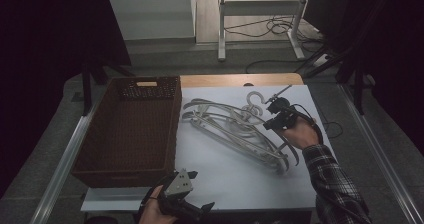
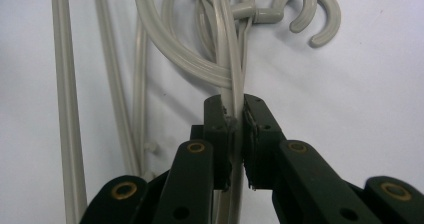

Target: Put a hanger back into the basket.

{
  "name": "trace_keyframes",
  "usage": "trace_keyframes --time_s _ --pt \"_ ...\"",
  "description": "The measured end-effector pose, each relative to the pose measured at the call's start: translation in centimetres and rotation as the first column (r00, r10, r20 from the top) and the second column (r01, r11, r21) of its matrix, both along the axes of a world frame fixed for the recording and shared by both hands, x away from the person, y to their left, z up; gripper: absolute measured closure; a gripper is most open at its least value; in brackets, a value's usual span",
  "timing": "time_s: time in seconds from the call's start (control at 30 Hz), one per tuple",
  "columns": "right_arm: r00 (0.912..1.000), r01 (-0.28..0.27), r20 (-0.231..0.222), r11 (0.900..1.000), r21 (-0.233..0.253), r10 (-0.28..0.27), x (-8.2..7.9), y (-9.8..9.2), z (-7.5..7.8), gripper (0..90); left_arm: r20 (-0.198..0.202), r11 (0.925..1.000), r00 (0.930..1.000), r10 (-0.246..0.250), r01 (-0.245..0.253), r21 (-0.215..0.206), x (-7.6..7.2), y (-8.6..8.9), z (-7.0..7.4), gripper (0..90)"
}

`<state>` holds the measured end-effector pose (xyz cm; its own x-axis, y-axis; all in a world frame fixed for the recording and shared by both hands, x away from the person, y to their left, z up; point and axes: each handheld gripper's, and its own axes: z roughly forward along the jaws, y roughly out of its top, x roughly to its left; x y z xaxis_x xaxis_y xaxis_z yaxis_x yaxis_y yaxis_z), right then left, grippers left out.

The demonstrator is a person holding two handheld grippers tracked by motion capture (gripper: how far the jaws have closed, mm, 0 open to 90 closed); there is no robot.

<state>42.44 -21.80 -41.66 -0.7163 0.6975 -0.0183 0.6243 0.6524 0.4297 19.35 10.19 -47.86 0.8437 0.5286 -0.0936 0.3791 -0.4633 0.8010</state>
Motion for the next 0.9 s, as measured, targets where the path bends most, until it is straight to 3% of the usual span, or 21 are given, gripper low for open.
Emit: trace_keyframes --time_s 0.2,0.33,0.47,0.77,0.9 --pt "0.9993 -0.007 0.037 1.000 0.015 0.006 -1.4 -1.3 1.0 82.0 -0.014 0.9999 0.9999 -0.004 0.004 -0.011 0.2 0.2 0.9 1.0" --pt "0.9984 -0.015 0.056 1.000 0.019 0.014 -2.3 -2.3 1.3 82.0 -0.025 0.9986 0.9996 -0.016 0.015 -0.051 0.7 0.6 1.9 0.6" --pt "0.9972 -0.016 0.073 0.999 0.029 0.014 -3.2 -3.2 1.5 82.0 -0.037 0.9982 0.9992 -0.013 0.011 -0.060 1.1 1.1 2.7 0.8" --pt "0.9913 -0.061 0.118 0.998 0.021 0.058 -5.5 -4.6 1.9 82.0 -0.051 0.9996 0.9985 -0.021 0.022 0.016 2.5 1.7 4.8 3.0" --pt "0.9876 -0.078 0.138 0.997 0.017 0.075 -6.4 -4.9 2.4 82.0 -0.080 0.9985 0.9957 -0.048 0.046 -0.031 3.7 2.6 5.9 1.1"
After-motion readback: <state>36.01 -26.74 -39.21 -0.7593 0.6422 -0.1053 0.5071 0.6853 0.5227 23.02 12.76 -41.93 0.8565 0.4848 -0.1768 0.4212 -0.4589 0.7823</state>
